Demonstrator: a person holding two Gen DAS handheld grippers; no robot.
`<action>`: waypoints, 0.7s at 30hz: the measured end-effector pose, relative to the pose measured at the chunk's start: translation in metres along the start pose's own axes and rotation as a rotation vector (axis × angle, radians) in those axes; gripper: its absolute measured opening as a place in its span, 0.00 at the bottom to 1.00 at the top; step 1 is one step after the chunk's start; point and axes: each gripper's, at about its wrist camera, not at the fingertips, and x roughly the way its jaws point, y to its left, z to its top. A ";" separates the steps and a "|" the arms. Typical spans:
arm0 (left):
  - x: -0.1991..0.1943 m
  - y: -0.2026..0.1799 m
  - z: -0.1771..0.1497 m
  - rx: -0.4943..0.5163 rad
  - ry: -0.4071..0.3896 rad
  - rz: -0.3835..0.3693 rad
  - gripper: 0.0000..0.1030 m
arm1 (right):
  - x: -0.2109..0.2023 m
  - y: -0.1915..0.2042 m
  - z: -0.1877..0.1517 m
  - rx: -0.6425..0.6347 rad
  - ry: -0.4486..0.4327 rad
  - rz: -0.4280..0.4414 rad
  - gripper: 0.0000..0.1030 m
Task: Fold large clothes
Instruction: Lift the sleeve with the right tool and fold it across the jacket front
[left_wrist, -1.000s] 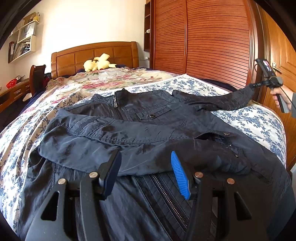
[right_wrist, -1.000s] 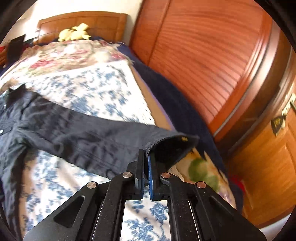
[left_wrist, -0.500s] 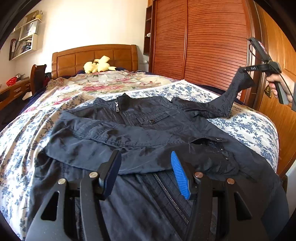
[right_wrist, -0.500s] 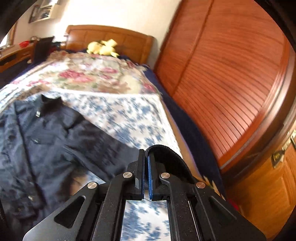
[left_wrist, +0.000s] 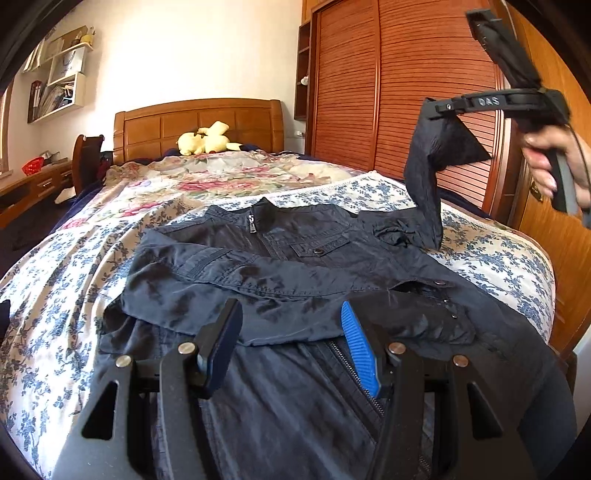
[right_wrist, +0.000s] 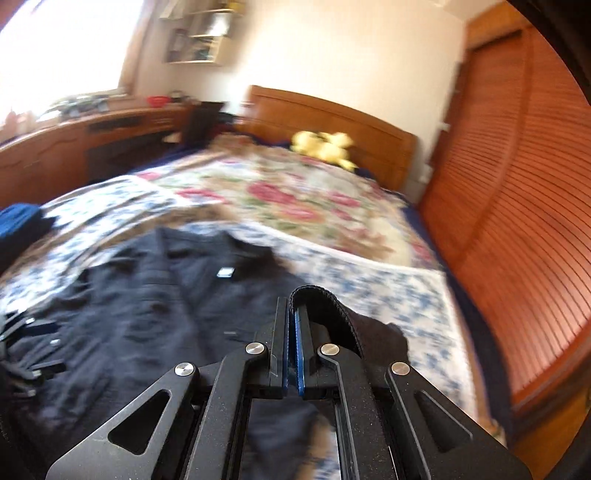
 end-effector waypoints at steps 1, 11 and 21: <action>0.000 0.002 0.000 -0.003 0.000 0.002 0.53 | 0.001 0.014 -0.001 -0.011 0.000 0.038 0.00; -0.006 0.015 0.002 -0.027 -0.009 0.022 0.53 | 0.023 0.087 -0.038 -0.022 0.077 0.234 0.00; -0.012 0.024 0.000 -0.037 -0.006 0.043 0.53 | 0.022 0.093 -0.042 0.030 0.057 0.256 0.00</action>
